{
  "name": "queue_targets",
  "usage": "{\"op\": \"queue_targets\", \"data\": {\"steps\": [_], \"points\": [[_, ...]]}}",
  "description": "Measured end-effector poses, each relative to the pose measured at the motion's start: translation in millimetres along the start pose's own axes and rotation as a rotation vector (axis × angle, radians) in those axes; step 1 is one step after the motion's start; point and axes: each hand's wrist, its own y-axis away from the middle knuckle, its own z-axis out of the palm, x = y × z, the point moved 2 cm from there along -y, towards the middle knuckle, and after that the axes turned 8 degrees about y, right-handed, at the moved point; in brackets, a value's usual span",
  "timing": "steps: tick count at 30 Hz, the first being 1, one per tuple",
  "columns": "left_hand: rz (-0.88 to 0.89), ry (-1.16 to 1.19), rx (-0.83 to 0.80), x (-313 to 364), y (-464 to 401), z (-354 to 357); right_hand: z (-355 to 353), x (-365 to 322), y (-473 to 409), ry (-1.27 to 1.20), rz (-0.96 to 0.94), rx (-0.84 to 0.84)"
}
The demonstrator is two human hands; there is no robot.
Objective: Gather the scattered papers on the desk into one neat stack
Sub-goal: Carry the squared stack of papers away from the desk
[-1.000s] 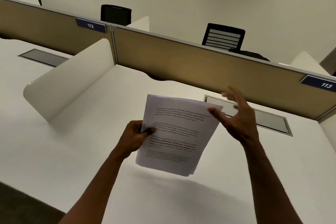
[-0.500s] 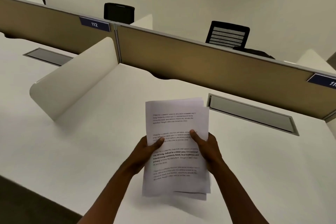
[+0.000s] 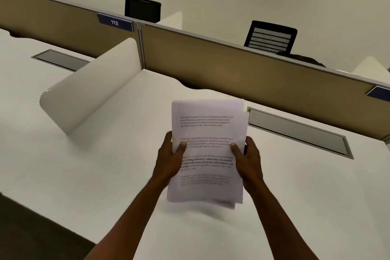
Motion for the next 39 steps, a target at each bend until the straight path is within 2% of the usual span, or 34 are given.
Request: {"op": "queue_targets", "data": {"steps": [3,6,13,16,22,25,27,30,33,39], "points": [[0.149,0.004,-0.004,22.7,-6.1,7.2,-4.0,-19.4,2.6,-0.080,-0.127,0.051],[0.216,-0.006,-0.032,21.1,-4.0,11.3,-5.5,-9.9,9.9,-0.153,-0.156,0.068],[0.126,-0.032,-0.008,-24.5,11.7,17.3,16.5,48.0,30.4,-0.111,-0.021,0.114],[0.107,-0.054,0.019,-33.1,6.7,22.9,33.6,48.7,31.1,-0.020,-0.010,0.157],[0.084,-0.166,0.091,-41.5,-12.5,20.5,46.9,42.7,2.7,0.276,-0.106,0.185],[0.056,-0.251,0.076,-30.6,-34.9,7.0,50.1,28.2,-25.7,0.522,-0.151,0.125],[0.011,-0.227,0.043,-16.7,-52.4,-4.6,53.2,14.7,-46.0,0.626,-0.159,0.049],[-0.143,-0.055,0.022,0.2,-81.6,-26.4,65.6,-4.9,-74.1,0.497,-0.099,-0.078],[-0.283,0.087,0.053,2.6,-107.3,-48.7,87.6,-9.0,-93.9,0.292,0.072,-0.137],[-0.446,0.006,0.100,-36.8,-128.7,-83.5,144.3,20.6,-98.6,0.181,0.317,-0.207]]}}
